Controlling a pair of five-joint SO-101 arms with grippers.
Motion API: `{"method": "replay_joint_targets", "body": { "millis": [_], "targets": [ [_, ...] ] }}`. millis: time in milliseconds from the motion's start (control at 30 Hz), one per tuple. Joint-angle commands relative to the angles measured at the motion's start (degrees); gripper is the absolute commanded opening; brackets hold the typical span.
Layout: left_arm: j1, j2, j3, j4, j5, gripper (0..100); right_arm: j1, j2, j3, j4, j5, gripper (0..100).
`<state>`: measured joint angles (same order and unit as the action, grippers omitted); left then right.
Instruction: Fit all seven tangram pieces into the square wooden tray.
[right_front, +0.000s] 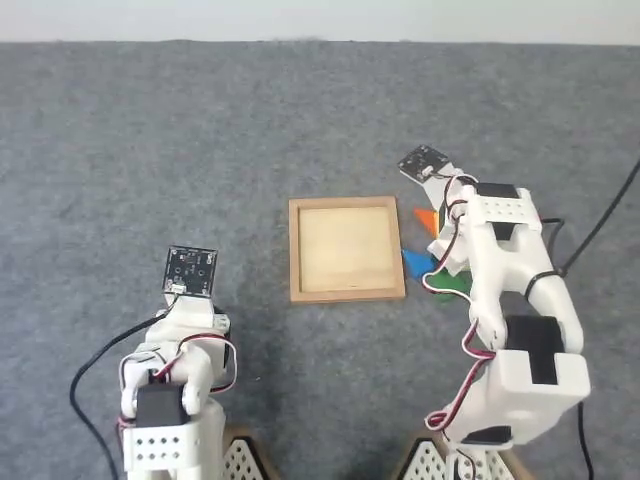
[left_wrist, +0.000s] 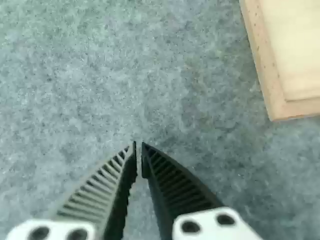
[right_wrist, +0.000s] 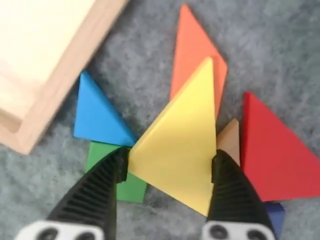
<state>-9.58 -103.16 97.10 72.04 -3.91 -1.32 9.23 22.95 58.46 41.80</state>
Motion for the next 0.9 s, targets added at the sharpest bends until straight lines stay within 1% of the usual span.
{"method": "replay_joint_targets", "body": {
  "millis": [0, 133, 333, 433, 500, 667, 867],
  "targets": [
    [0.3, -1.0, -0.6, 0.2, -0.1, 2, -0.4, -4.1, -1.1, 1.2, -0.9, 7.8],
    [0.3, -1.0, -0.6, 0.2, -0.1, 2, -0.8, -9.0, -1.1, 3.8, -1.0, 7.8],
    [0.3, -1.0, -0.6, 0.2, -0.1, 2, -0.8, -16.1, -1.0, 4.8, -4.6, 7.7],
    [0.3, -1.0, -0.6, 0.2, -0.1, 2, -2.9, -18.2, -1.0, 4.9, -4.9, 7.6],
    [0.3, -1.0, -0.6, 0.2, -0.1, 2, -5.9, -19.0, -1.5, 5.7, -4.9, 7.6],
    [0.3, -1.0, -0.6, 0.2, -0.1, 2, -14.2, -15.8, -11.8, 13.5, -4.9, 7.6],
    [0.3, -1.0, -0.6, 0.2, -0.1, 2, -21.1, -4.0, -30.5, 21.5, -4.0, 7.6]
  ]
}}
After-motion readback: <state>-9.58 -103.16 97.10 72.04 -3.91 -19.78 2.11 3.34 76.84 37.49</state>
